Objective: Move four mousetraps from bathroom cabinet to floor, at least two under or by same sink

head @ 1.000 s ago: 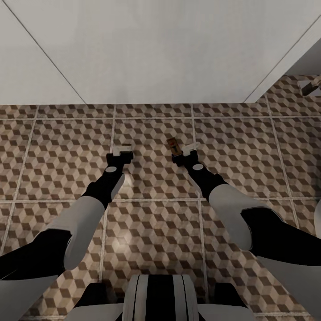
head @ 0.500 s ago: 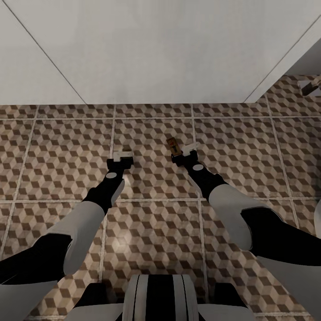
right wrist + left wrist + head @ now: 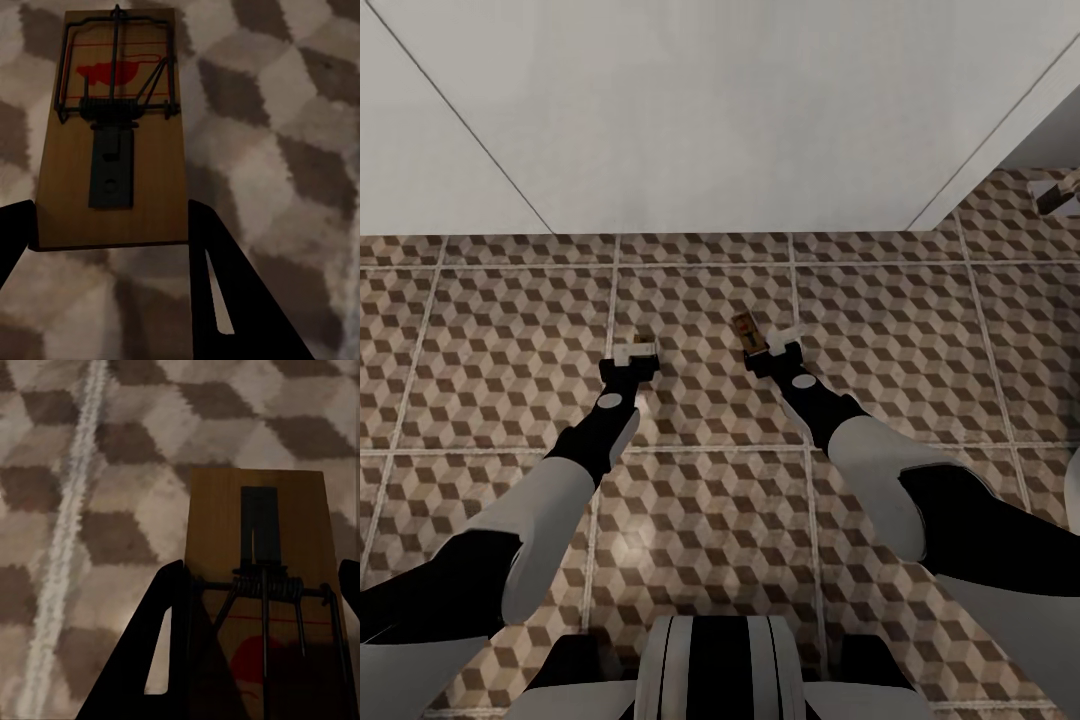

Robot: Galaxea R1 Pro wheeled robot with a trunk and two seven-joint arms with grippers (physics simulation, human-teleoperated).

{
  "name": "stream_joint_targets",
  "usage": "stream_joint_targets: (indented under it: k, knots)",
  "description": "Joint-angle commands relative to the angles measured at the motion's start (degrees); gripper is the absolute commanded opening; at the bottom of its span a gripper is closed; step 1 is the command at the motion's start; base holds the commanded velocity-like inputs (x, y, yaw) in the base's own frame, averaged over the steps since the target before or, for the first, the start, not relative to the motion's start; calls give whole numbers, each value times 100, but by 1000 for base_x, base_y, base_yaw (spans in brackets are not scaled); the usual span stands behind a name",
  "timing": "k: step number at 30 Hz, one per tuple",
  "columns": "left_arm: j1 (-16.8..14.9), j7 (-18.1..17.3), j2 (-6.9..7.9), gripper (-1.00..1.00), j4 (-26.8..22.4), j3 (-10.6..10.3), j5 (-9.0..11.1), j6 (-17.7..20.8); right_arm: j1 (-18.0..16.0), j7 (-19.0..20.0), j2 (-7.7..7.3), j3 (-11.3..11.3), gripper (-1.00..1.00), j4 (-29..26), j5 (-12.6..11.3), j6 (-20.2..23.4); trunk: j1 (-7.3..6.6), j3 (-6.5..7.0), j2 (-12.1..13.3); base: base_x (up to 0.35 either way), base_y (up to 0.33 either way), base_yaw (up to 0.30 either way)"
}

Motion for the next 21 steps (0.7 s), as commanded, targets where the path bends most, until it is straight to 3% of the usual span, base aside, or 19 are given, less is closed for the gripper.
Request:
stream_joint_targets:
  k: [1,21]
  knots:
    - [19,65,2,-100,6,-26,-50,-47,-4,-17,0,33,-100,10,-3,-14,-1,-2,-1,0,0,0]
    - [157,67,27,-100,25,-18,-51,-223,-3,-17,0,33,-100,65,-3,-81,-1,-2,-1,17,4,0]
